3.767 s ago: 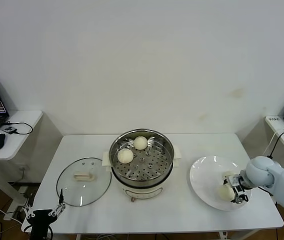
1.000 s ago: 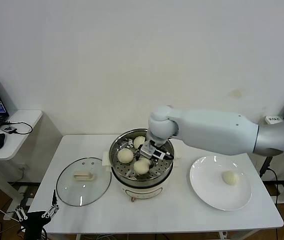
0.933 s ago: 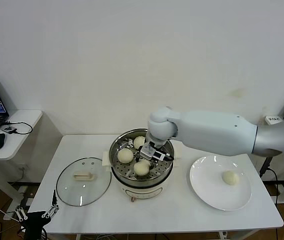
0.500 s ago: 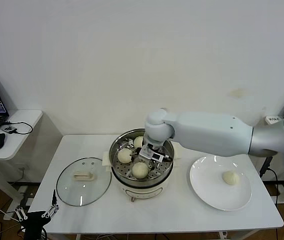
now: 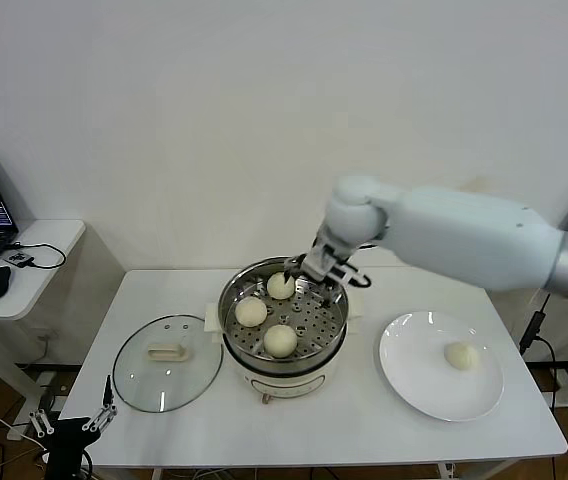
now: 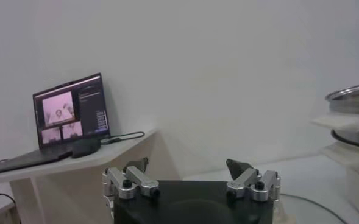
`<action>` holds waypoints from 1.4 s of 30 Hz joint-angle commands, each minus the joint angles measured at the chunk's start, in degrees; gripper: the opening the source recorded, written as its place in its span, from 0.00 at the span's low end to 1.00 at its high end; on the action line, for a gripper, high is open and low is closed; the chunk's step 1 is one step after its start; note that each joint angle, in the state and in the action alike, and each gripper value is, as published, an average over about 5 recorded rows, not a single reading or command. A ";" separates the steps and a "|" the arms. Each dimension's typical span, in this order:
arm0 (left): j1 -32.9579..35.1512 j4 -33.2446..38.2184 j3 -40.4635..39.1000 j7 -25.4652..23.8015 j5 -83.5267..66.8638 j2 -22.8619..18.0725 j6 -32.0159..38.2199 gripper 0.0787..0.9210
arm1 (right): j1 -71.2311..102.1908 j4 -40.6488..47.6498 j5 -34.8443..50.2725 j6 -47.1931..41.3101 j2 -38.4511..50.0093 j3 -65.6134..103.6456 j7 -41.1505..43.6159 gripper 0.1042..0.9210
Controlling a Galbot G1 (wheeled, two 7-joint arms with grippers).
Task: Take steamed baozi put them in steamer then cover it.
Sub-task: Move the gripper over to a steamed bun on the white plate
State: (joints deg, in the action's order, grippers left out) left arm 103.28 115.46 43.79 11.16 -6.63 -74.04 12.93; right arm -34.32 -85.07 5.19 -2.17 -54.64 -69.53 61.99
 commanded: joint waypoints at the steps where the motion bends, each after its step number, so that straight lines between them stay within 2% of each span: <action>1: -0.13 -0.07 -0.06 -0.07 -0.43 1.31 -0.01 0.88 | -2.55 -3.97 7.83 -13.00 14.01 1.10 -0.04 0.88; 8: -1.13 -0.20 -1.63 -0.22 -0.29 1.96 -0.12 0.88 | 2.97 -8.52 3.02 -13.95 27.32 2.67 -0.13 0.88; 16: -1.28 -0.10 -2.81 -0.45 0.31 1.80 -0.45 0.88 | 23.73 -6.29 -8.32 -11.69 33.39 17.60 -1.39 0.88; 21: -0.77 0.03 -2.80 -0.49 0.77 1.48 -0.56 0.88 | 41.19 -3.53 -13.93 -10.99 33.96 30.94 -2.34 0.88; 25: -0.36 0.09 -2.33 -0.52 0.87 1.28 -0.69 0.88 | 48.46 -0.57 -17.12 -10.21 32.79 37.90 -2.73 0.88; 42: 0.44 -0.25 -0.86 -0.59 0.84 0.90 -0.87 0.88 | 56.55 9.92 -24.09 -7.88 25.24 44.85 -3.97 0.88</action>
State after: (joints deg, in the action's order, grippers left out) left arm 103.69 115.28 42.84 10.60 -5.78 -73.14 12.10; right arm 16.07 -79.01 -15.32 -10.42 -27.90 -29.59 58.24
